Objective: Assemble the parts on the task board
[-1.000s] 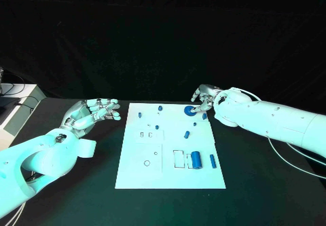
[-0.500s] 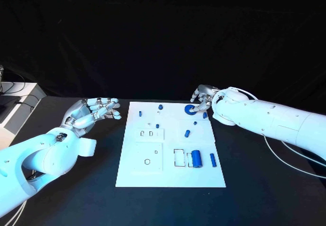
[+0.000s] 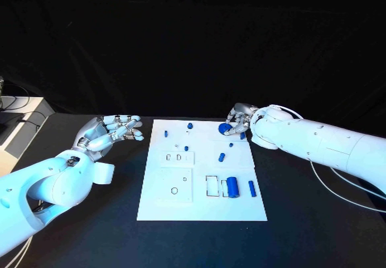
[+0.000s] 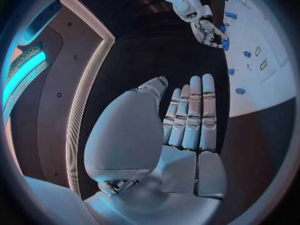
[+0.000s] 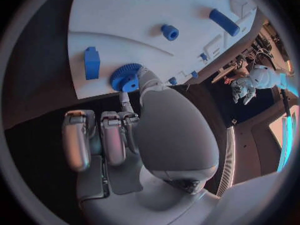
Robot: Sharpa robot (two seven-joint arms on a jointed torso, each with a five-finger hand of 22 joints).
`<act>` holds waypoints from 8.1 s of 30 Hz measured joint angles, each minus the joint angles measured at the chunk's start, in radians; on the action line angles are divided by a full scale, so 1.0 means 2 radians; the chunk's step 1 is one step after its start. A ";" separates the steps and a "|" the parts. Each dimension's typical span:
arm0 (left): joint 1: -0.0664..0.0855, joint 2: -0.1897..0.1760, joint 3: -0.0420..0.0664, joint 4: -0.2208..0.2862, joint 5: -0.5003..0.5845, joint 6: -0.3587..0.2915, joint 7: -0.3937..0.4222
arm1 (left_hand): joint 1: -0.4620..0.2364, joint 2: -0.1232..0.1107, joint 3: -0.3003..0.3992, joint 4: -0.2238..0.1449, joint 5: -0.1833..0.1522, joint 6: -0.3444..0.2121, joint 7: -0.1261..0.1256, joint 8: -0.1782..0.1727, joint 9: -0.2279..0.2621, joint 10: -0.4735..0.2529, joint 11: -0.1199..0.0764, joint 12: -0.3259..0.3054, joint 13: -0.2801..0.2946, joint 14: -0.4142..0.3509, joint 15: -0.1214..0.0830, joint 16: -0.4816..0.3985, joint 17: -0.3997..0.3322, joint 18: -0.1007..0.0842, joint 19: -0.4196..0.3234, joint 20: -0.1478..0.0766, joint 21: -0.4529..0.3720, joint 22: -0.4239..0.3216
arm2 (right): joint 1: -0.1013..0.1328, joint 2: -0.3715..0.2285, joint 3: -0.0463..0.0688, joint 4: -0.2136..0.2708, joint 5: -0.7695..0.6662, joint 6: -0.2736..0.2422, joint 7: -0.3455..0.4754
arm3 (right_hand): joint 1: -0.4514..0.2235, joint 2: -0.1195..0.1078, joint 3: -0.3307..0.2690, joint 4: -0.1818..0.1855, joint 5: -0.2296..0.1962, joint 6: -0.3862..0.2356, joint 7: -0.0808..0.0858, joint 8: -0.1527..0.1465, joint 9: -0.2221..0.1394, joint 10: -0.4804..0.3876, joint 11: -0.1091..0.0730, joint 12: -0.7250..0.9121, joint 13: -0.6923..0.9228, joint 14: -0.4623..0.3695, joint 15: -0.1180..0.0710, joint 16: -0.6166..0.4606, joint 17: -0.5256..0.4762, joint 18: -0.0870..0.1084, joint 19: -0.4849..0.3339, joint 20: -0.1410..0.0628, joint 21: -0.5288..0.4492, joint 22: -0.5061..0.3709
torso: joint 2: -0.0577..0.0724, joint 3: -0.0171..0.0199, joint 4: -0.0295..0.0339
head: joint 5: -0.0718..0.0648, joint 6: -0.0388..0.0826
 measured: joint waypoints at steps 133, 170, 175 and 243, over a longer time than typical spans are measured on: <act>-0.005 0.006 0.000 -0.013 -0.001 0.004 -0.015 | 0.002 0.002 0.006 -0.006 0.000 -0.002 0.002 -0.002 0.000 -0.006 0.002 0.000 0.000 -0.004 0.000 0.000 0.007 0.000 -0.006 0.003 0.010 0.007 | -0.029 0.085 -0.009 0.037 -0.115 -0.103 -0.006 | -0.163 0.025 0.105 0.002 0.004 0.016 -0.009 0.029 -0.002 -0.001 -0.008 -0.002 0.000 -0.001 -0.005 0.003 0.000 -0.012 0.001 -0.004 0.021 0.000 | 0.001 0.0010 -0.0006 | 0.005 -0.001; -0.013 0.003 0.000 -0.013 -0.002 0.004 -0.015 | 0.002 0.002 0.007 -0.007 0.000 -0.004 0.004 -0.002 0.000 -0.007 0.004 0.000 0.000 -0.004 0.000 0.000 0.007 0.000 -0.008 0.001 0.012 0.008 | -0.007 -0.105 -0.002 0.172 0.040 -0.143 0.057 | -0.056 0.003 0.136 -0.051 -0.007 0.014 -0.007 0.029 -0.005 -0.001 -0.004 -0.003 0.000 0.001 -0.003 0.003 0.000 -0.012 0.001 -0.004 0.021 0.000 | 0.001 0.0065 -0.0081 | 0.007 0.007; -0.014 0.003 0.000 -0.013 -0.002 0.004 -0.015 | 0.002 0.002 0.007 -0.007 0.000 -0.004 0.004 -0.002 0.000 -0.007 0.004 0.000 0.000 -0.004 0.000 0.000 0.007 0.000 -0.008 0.001 0.012 0.008 | -0.007 -0.125 -0.002 0.153 0.052 -0.128 0.084 | -0.039 -0.010 0.142 -0.065 -0.012 0.014 -0.007 0.029 -0.006 -0.001 -0.004 -0.005 0.000 0.001 -0.003 0.003 0.000 -0.012 0.001 -0.004 0.021 0.000 | 0.002 0.0076 -0.0087 | 0.008 0.008; -0.022 0.010 0.001 -0.027 -0.002 0.009 -0.015 | 0.002 0.002 0.010 -0.010 0.000 -0.004 0.004 -0.004 0.000 -0.007 0.004 0.000 0.000 -0.007 0.000 0.000 0.009 0.000 -0.013 0.003 0.014 0.010 | -0.042 -0.095 -0.003 0.059 0.030 -0.068 0.121 | -0.031 0.014 0.158 -0.057 -0.008 0.024 -0.013 0.027 -0.012 -0.001 -0.003 -0.007 0.000 -0.001 0.001 0.005 0.000 -0.012 0.001 0.003 0.019 0.000 | 0.001 0.0092 -0.0070 | 0.002 -0.002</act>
